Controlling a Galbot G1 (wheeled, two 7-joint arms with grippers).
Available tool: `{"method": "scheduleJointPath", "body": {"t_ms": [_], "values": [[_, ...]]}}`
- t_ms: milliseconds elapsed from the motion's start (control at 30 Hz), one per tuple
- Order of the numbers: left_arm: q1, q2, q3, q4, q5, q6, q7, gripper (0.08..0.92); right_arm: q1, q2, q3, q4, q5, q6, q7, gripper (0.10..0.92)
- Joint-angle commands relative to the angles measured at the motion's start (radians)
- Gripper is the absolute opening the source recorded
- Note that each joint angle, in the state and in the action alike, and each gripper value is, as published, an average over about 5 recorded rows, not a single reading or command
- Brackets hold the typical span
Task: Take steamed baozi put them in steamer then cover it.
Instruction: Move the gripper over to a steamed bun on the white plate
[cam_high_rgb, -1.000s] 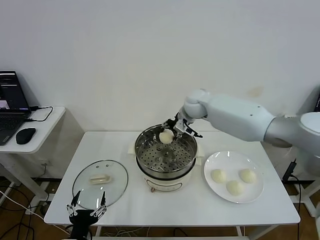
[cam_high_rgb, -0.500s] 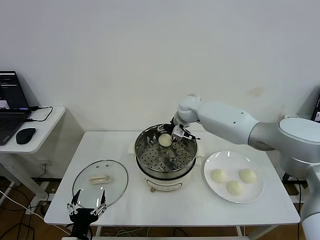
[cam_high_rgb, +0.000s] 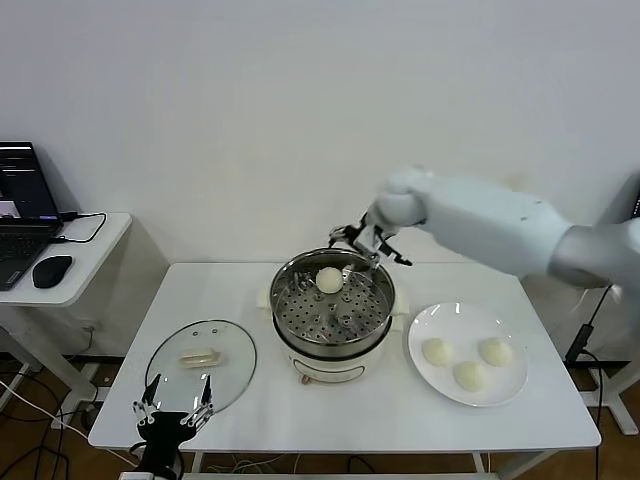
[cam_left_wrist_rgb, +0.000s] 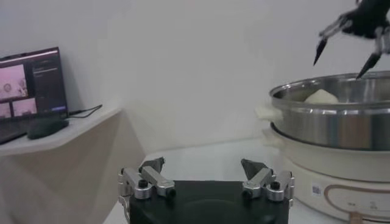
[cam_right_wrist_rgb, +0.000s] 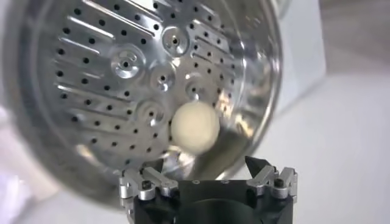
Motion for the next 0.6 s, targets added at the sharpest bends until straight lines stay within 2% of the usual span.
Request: {"method": "scheduleJointPath", "body": {"t_ms": [33, 300, 600], "values": [[0.002, 0.013, 0.006, -0.014, 0.0, 0.0, 0.001, 0.823, 0.082, -0.375, -0.007, 0.319, 0.177, -0.344, -0.086, 0.823], [-0.006, 0.029, 0.007, -0.002, -0.005, 0.0, 0.002, 0.823, -0.027, -0.541, -0.043, 0.394, 0.088, -0.338, -0.08, 0.823], [-0.011, 0.03, -0.005, 0.021, -0.01, 0.002, 0.002, 0.823, -0.294, -0.552, 0.077, 0.346, -0.007, -0.338, -0.05, 0.823]]}}
